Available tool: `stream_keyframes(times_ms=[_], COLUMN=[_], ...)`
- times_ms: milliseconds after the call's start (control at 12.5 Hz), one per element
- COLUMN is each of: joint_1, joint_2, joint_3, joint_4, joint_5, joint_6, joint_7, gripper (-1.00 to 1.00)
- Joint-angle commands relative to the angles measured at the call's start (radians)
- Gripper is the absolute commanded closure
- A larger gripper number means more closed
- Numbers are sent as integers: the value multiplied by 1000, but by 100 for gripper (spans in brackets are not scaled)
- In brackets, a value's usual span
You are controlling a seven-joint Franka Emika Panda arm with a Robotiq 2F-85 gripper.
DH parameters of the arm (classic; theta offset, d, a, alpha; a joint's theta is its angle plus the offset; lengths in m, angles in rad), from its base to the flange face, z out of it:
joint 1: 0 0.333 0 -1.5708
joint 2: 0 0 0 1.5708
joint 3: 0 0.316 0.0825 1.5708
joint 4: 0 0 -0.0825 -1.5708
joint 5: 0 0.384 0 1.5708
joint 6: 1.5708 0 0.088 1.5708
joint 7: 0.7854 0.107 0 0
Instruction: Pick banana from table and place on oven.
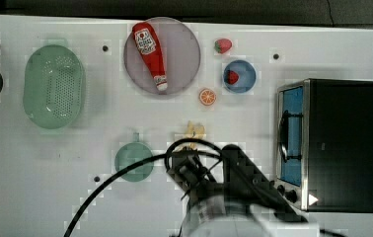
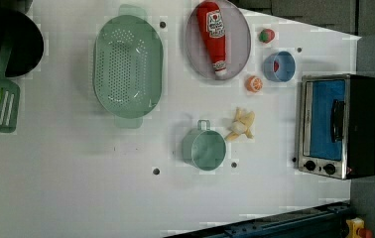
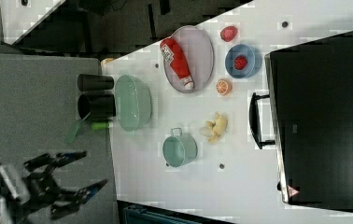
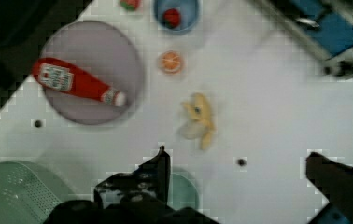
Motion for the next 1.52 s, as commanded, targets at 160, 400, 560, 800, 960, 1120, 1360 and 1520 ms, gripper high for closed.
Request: stream_keyframes(times_ms=[160, 400, 560, 800, 960, 1120, 1360, 1520], joint_1=[2, 2, 1, 1, 1, 1, 1, 1], joint_2=[164, 261, 337, 461, 545, 626, 735, 794], joint_3=[2, 3, 1, 1, 1, 0, 0, 0], joint_4=[-156, -236, -278, -315, -320, -321, -323, -323], joint_5=[-14, -14, -14, -14, -14, -14, -14, -14], joint_6=[146, 338, 460, 607, 672, 734, 823, 875], joint_7=[27, 27, 27, 27, 27, 27, 27, 27], gripper=[-100, -100, -100, -100, -100, -100, -100, -100])
